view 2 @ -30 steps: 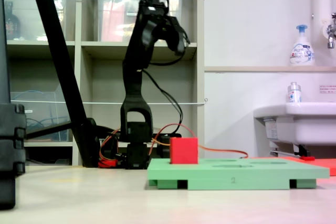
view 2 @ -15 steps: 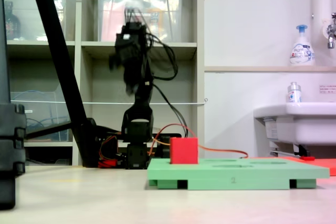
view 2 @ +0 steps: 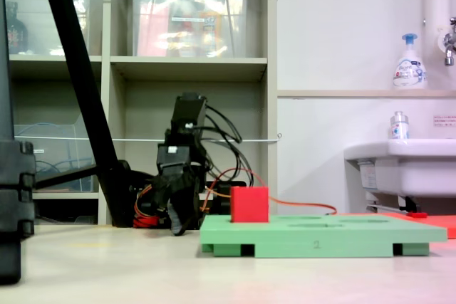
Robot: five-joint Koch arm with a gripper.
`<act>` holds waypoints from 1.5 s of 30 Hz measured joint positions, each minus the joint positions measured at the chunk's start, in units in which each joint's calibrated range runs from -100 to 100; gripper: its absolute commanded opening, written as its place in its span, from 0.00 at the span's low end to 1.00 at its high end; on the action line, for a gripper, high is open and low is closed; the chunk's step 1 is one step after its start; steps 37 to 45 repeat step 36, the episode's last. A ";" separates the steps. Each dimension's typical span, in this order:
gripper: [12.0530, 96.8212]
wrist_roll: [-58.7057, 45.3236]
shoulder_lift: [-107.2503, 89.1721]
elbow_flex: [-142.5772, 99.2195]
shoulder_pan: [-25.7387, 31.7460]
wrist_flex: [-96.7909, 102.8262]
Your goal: Put the square block into the corresponding hole
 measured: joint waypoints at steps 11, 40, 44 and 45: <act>0.40 -3.57 0.00 -14.11 1.61 30.84; 0.44 -3.57 0.00 -14.11 1.61 30.84; 0.44 -3.57 0.00 -14.11 1.61 30.84; 0.44 -3.57 0.00 -14.11 1.61 30.84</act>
